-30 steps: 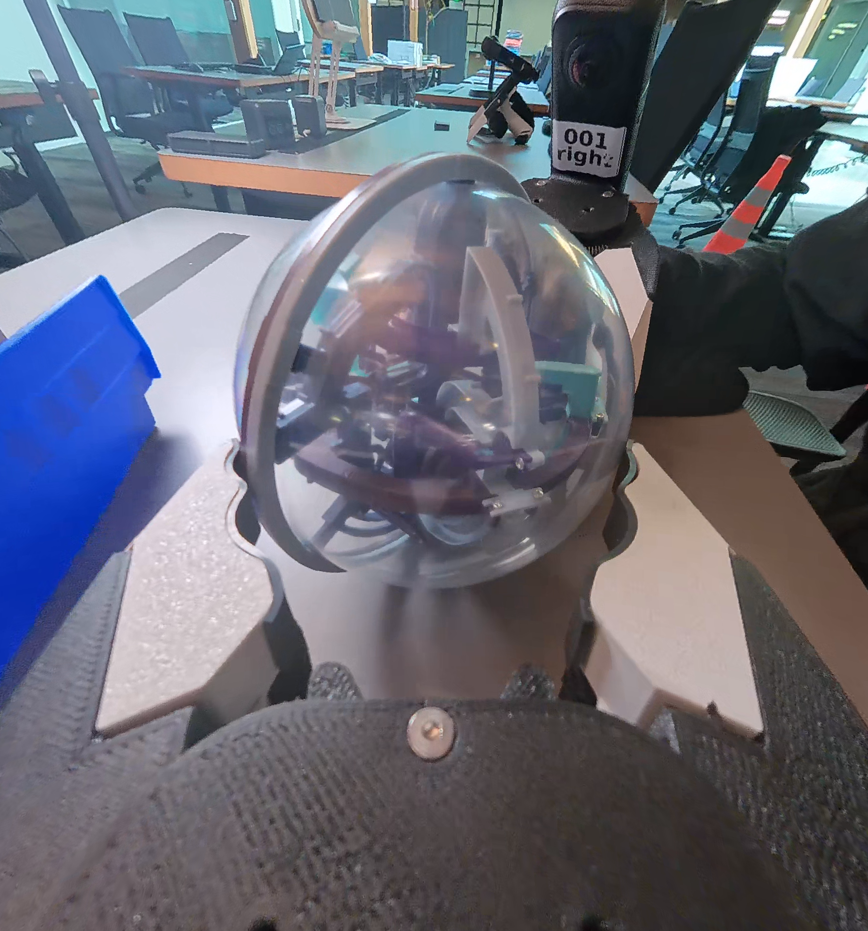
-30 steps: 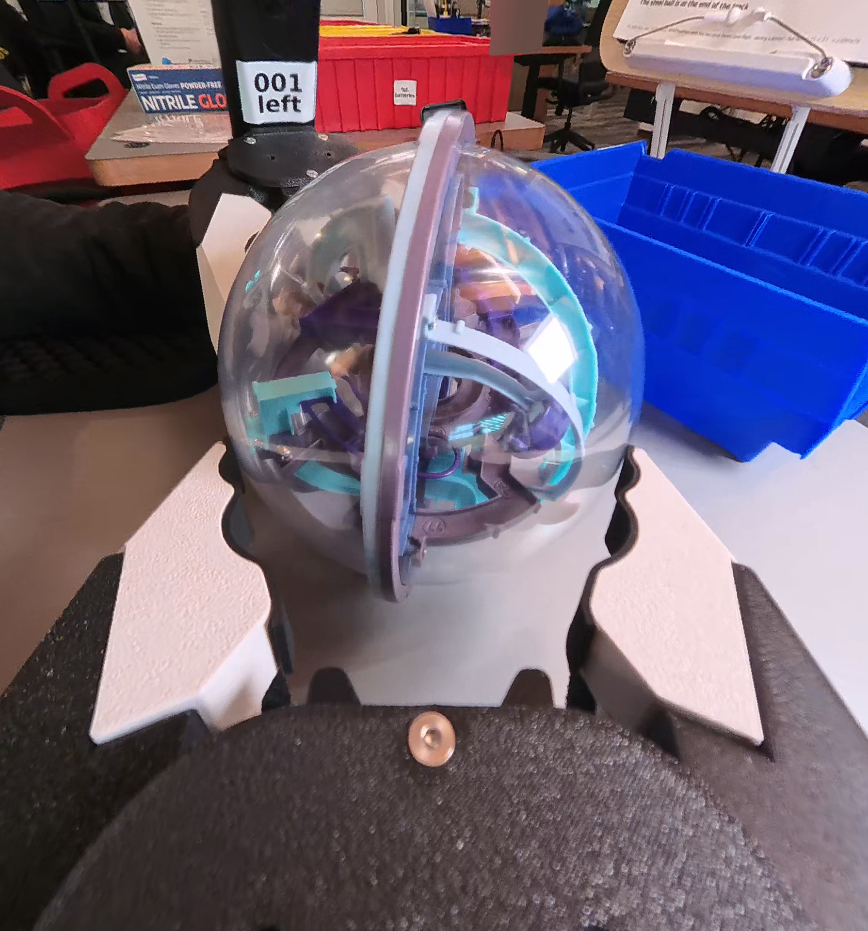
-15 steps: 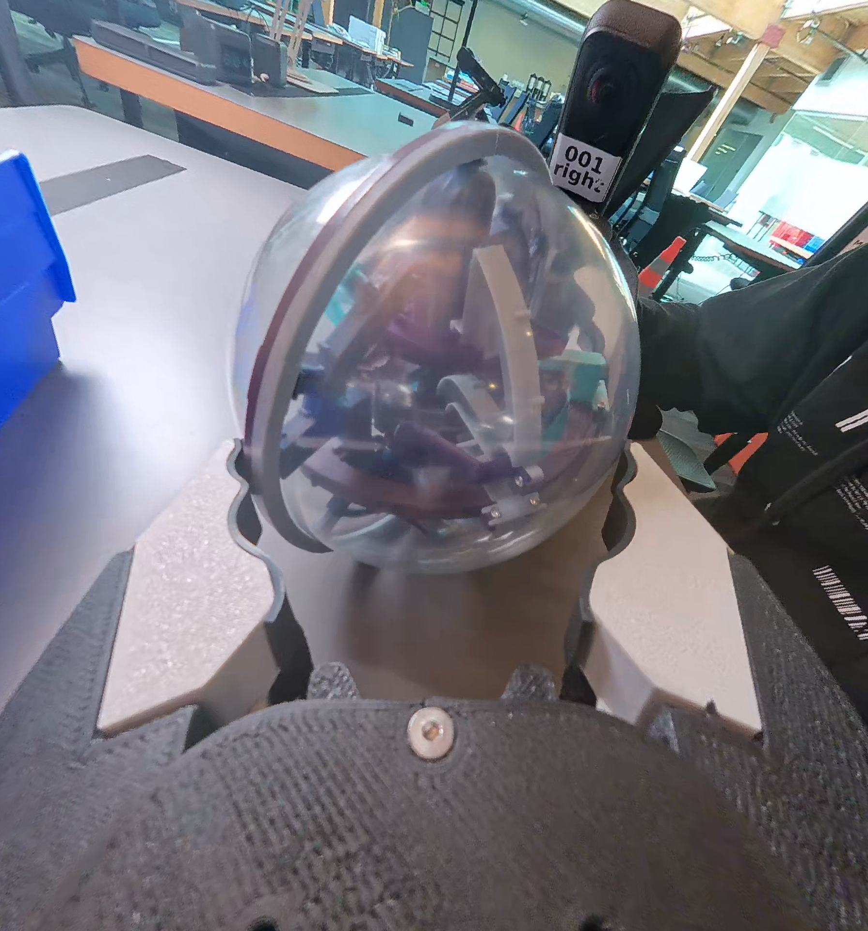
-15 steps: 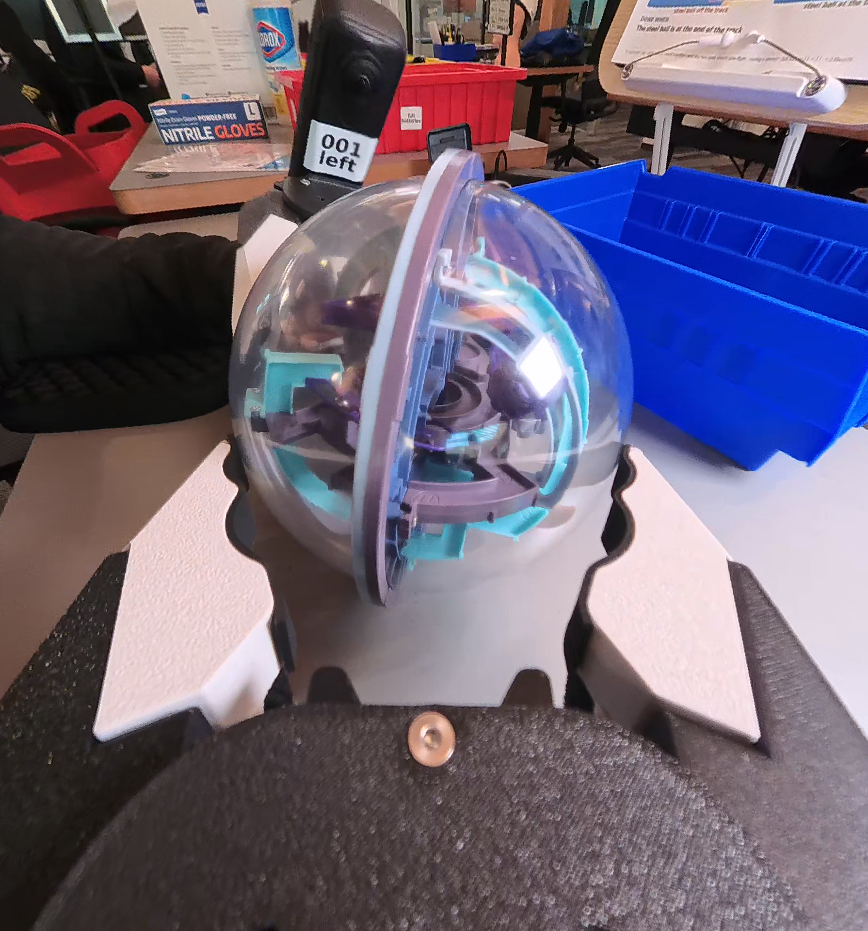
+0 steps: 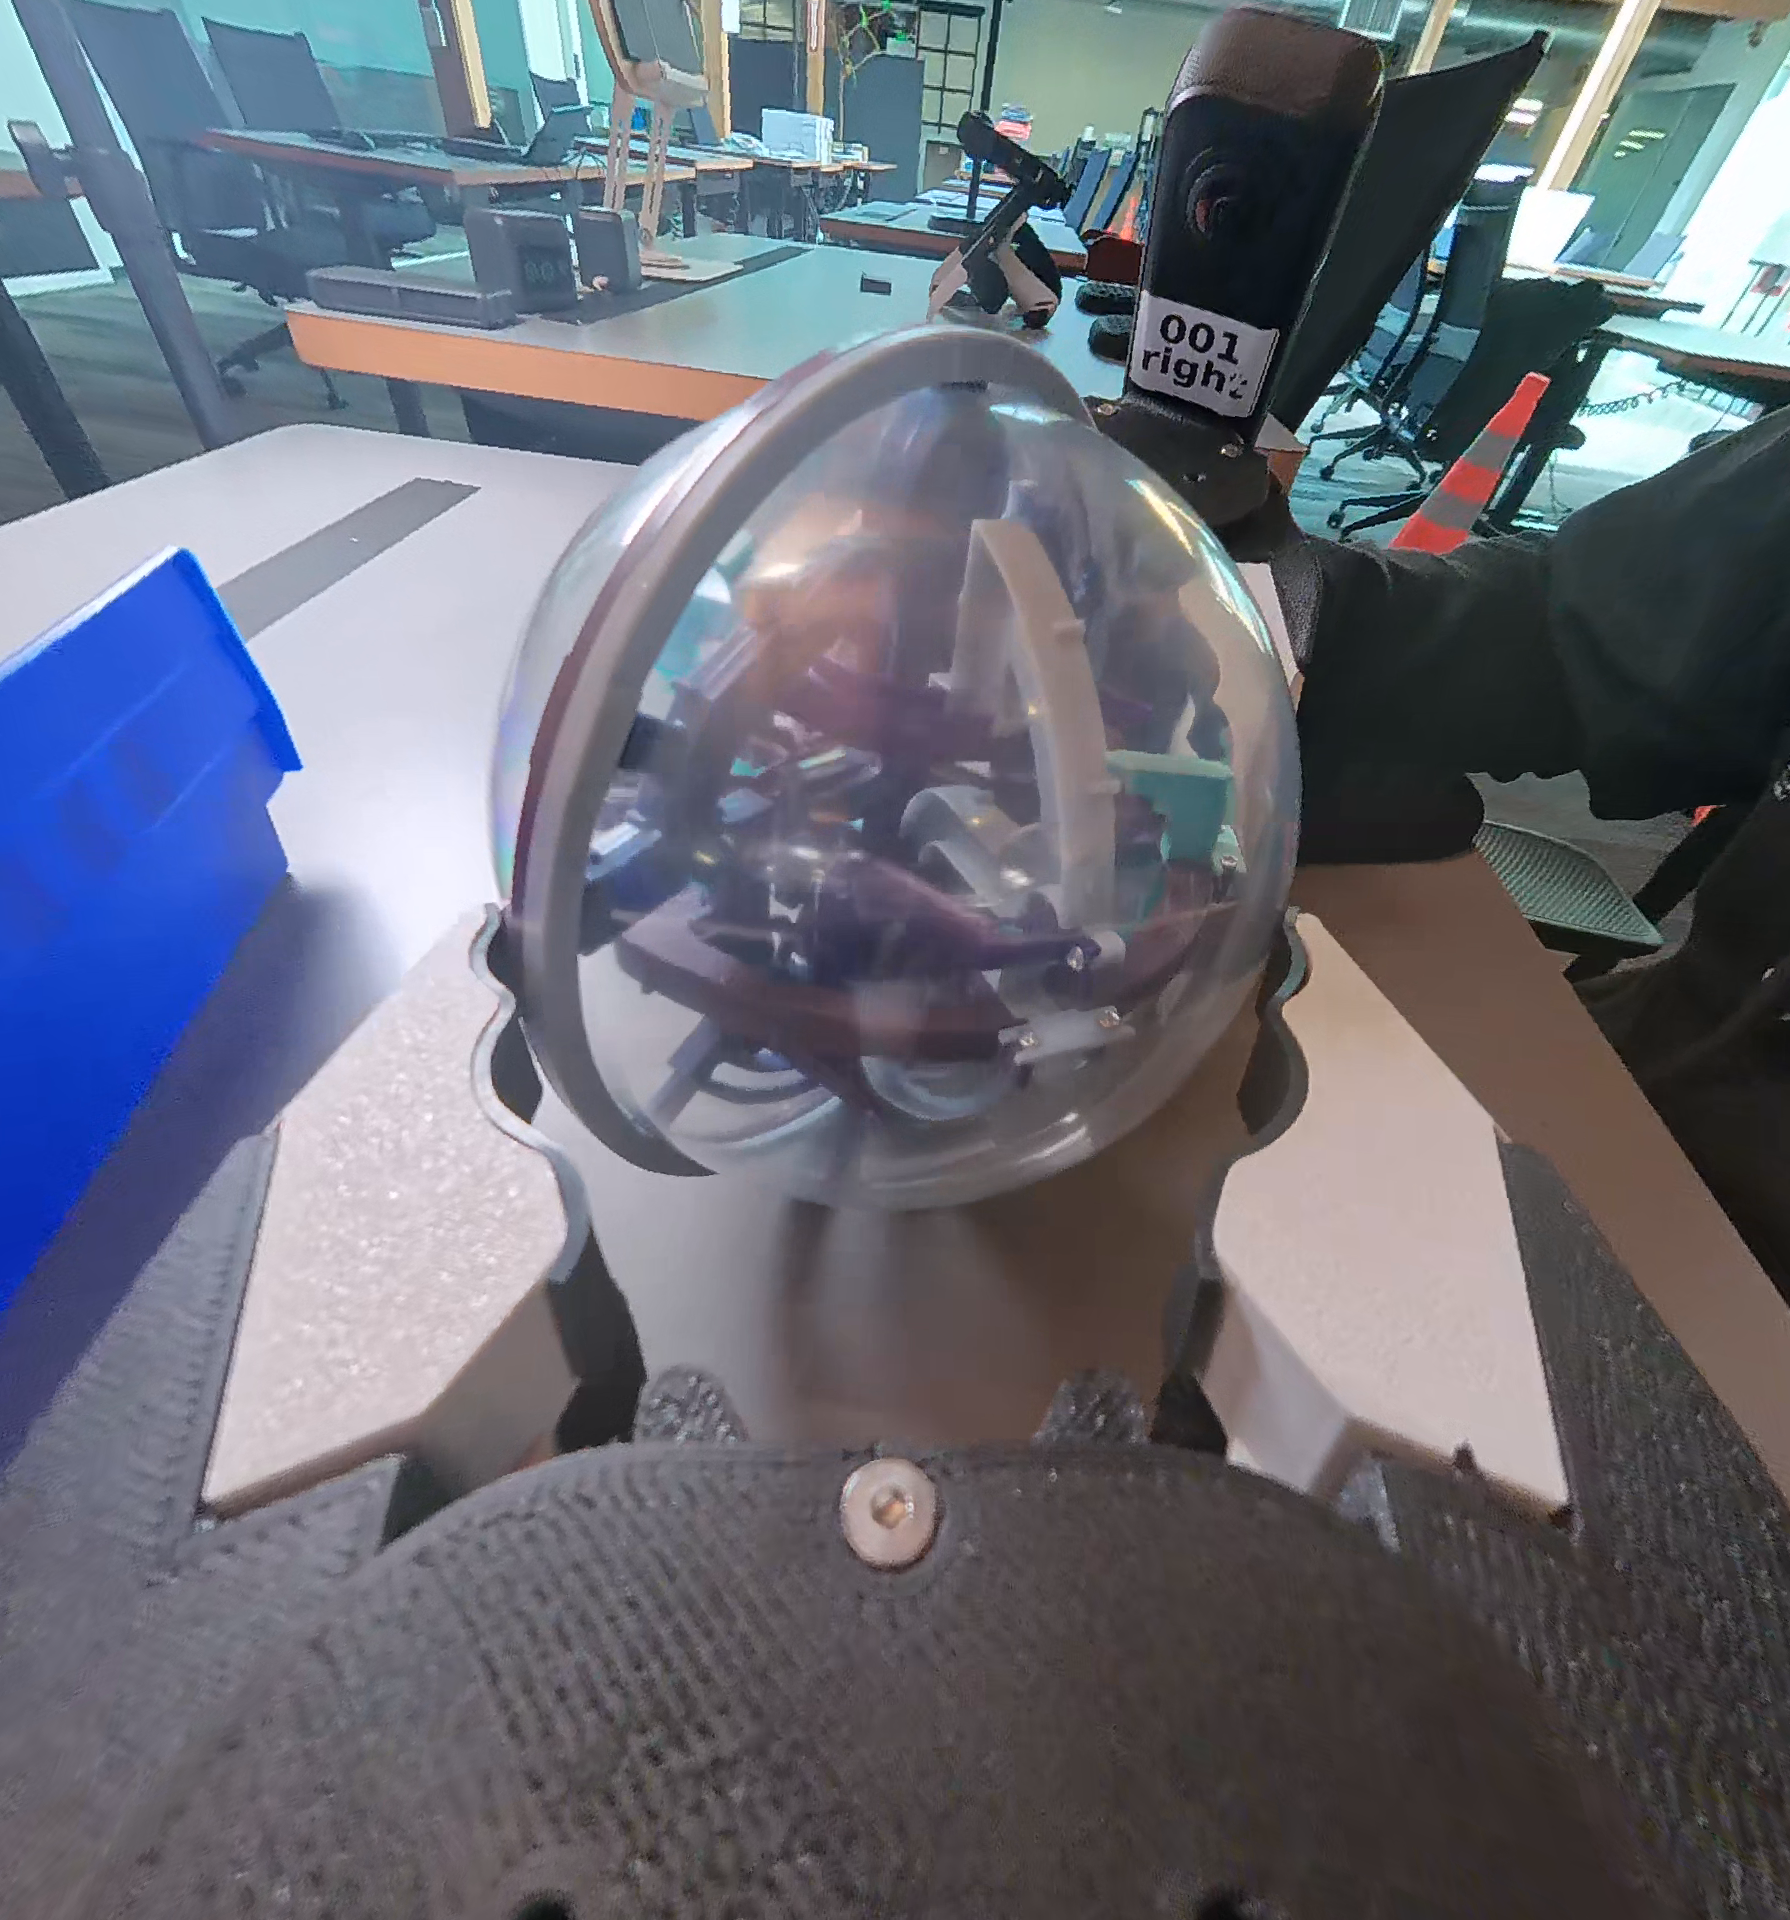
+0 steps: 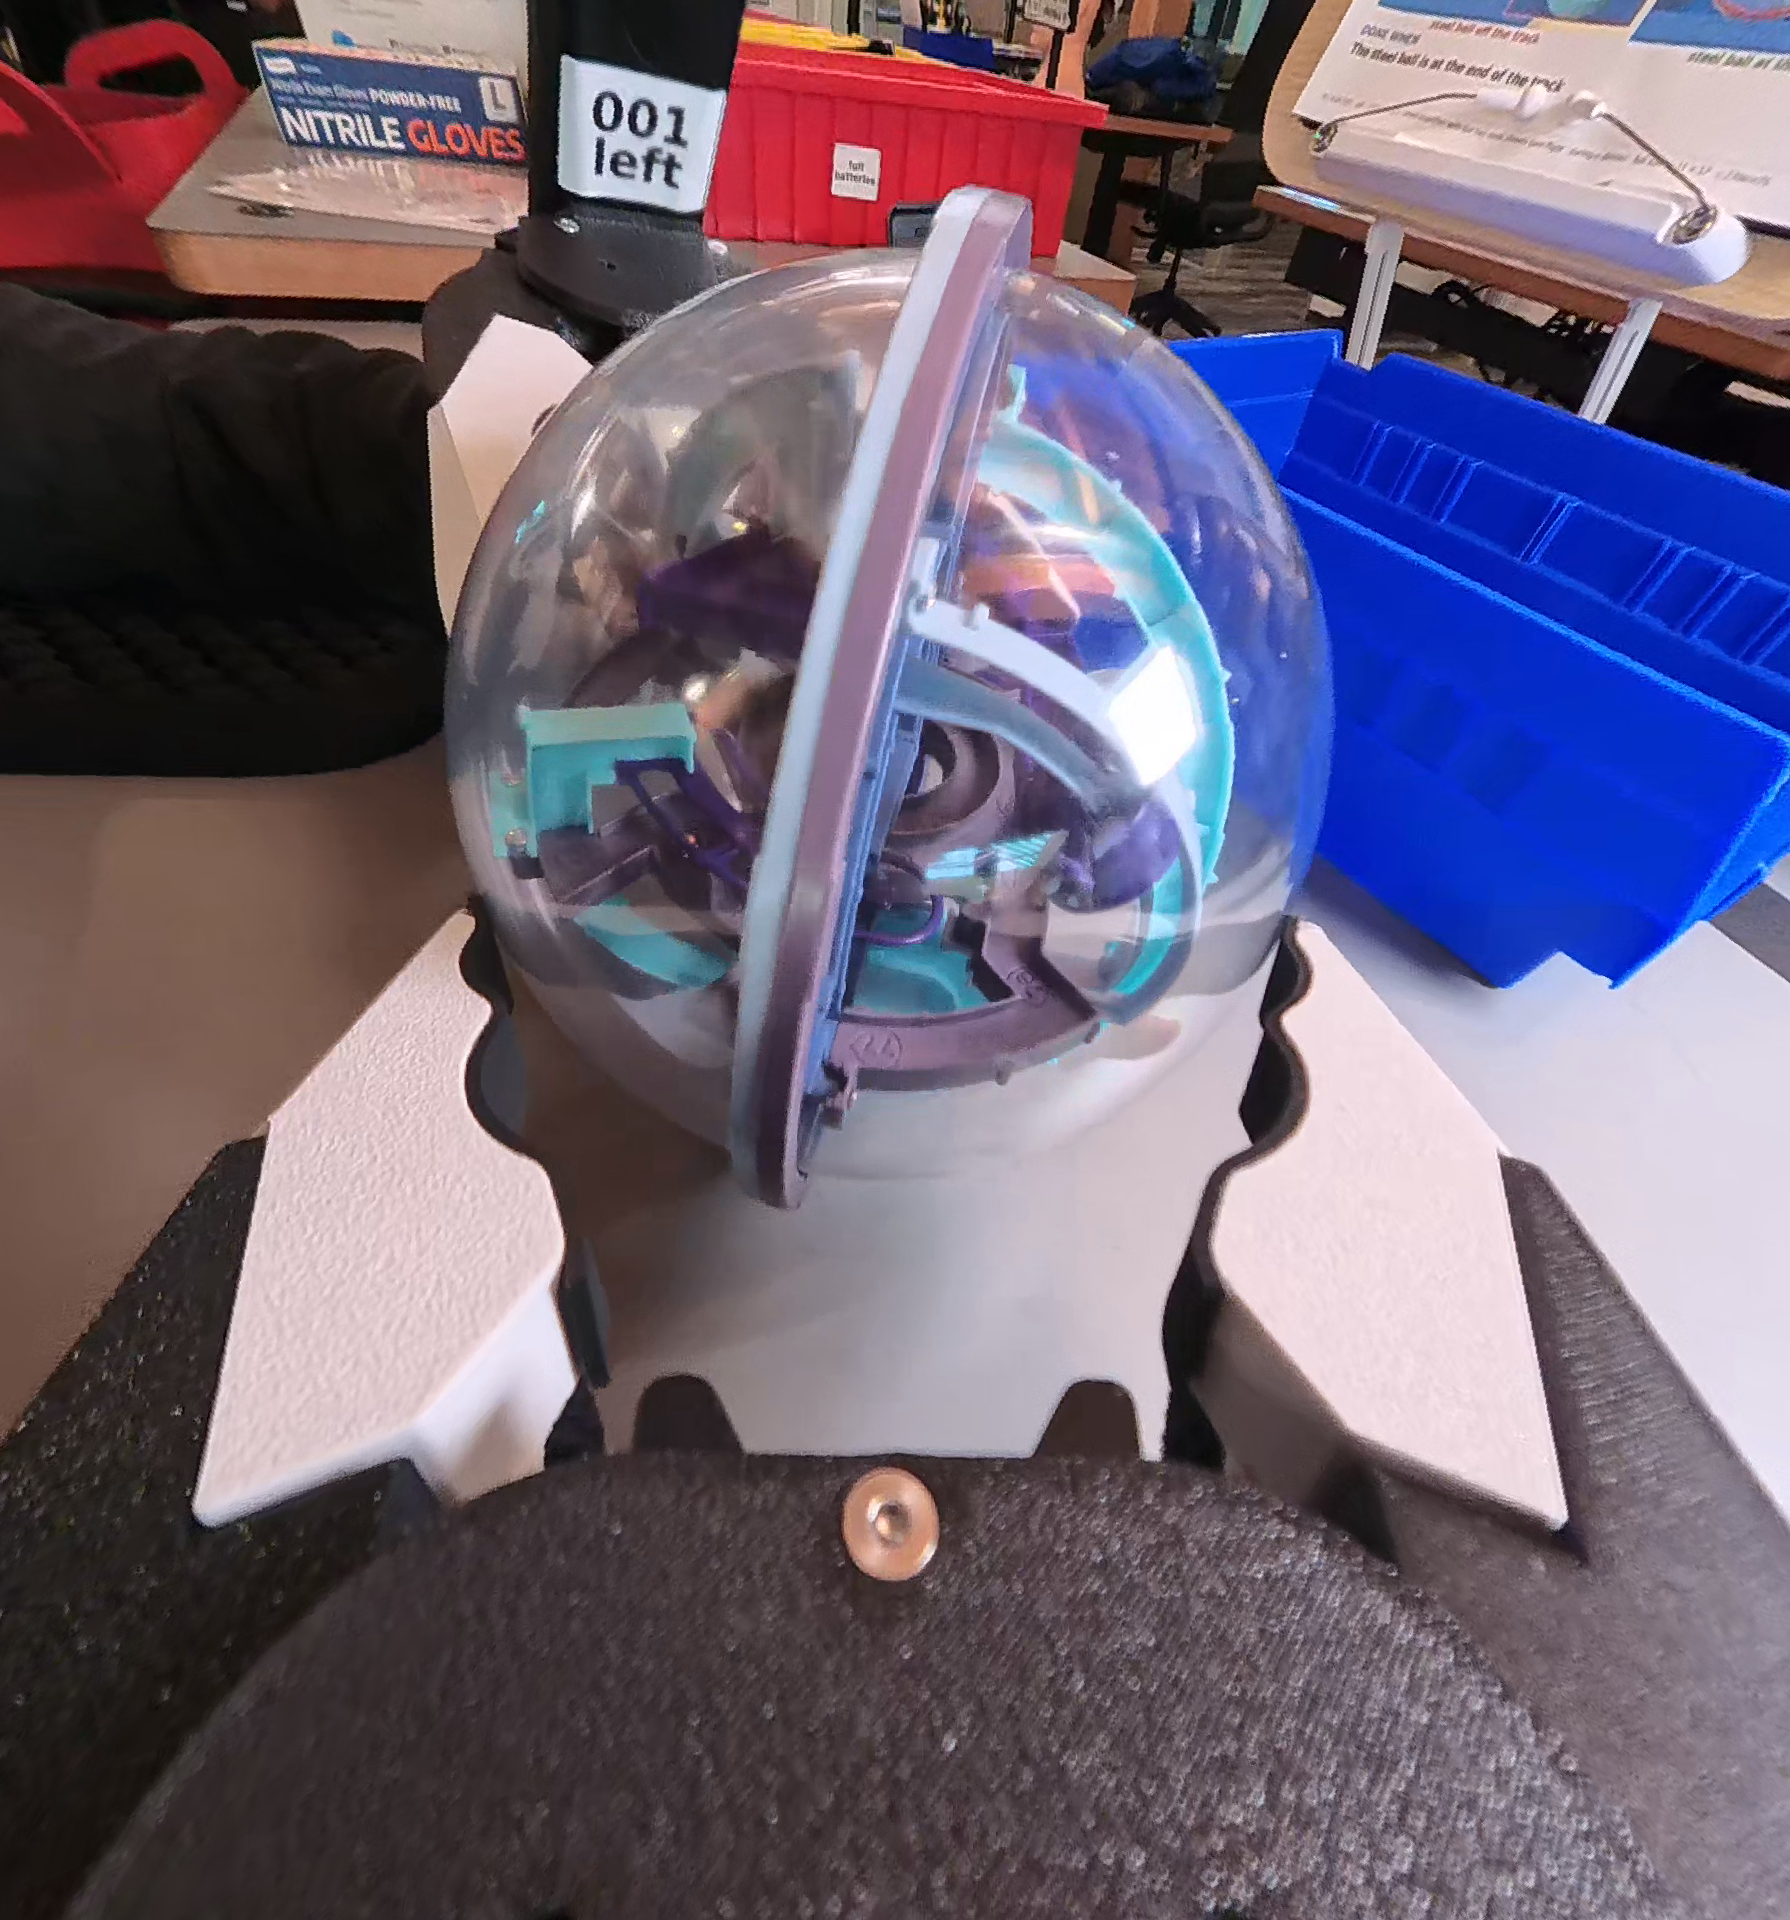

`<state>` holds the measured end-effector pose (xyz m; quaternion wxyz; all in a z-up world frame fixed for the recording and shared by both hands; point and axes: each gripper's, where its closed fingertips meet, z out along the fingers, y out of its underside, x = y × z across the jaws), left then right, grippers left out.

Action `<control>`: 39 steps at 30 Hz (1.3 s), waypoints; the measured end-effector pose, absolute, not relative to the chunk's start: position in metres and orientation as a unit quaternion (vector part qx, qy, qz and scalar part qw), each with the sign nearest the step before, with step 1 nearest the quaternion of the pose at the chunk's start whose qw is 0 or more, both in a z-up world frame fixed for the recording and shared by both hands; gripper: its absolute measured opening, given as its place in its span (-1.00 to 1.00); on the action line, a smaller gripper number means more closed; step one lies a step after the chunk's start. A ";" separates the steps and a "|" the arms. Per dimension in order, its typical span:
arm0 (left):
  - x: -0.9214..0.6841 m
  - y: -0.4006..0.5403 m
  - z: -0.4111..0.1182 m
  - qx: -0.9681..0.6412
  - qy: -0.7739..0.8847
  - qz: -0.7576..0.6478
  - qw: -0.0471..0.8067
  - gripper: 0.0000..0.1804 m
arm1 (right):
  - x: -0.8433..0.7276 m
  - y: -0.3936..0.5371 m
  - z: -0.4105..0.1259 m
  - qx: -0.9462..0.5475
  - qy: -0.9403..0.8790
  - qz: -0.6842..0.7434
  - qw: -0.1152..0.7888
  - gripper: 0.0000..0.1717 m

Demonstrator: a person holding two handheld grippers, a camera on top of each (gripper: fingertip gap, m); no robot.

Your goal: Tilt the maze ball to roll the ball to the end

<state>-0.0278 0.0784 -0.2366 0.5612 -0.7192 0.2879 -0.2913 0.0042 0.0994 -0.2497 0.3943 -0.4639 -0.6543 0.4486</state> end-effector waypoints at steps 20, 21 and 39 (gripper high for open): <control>-0.035 0.082 -0.228 -0.724 0.233 -0.341 0.552 0.49 | 0.006 0.101 -0.244 -0.467 -0.647 0.458 0.391 0.60; -0.035 0.082 -0.227 -0.723 0.228 -0.347 0.552 0.49 | 0.006 0.102 -0.236 -0.451 -0.649 0.447 0.419 0.64; -0.039 0.085 -0.246 -0.735 0.244 -0.326 0.542 0.61 | 0.000 0.110 -0.249 -0.470 -0.652 0.407 0.434 0.62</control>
